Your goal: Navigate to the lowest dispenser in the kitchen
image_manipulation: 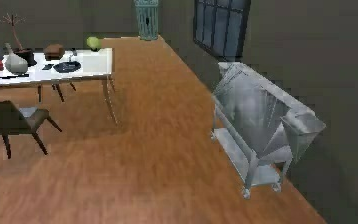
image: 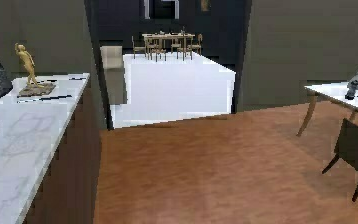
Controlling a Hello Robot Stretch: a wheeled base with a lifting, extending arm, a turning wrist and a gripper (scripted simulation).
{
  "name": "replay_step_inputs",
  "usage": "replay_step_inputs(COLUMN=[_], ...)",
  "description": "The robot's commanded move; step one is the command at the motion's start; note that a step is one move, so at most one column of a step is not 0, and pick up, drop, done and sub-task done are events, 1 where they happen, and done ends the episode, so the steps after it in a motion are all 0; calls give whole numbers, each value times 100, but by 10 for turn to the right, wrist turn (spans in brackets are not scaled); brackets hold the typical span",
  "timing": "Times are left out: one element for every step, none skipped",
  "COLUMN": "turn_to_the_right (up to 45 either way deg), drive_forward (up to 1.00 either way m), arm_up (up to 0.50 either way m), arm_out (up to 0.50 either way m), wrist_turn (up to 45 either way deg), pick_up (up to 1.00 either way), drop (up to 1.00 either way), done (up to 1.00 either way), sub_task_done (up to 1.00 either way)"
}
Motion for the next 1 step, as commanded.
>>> replay_step_inputs(turn_to_the_right=[300], drive_forward=[0], arm_up=[0], arm_out=[0], wrist_turn=[0], pick_up=[0], drop=[0], done=[0], sub_task_done=[0])
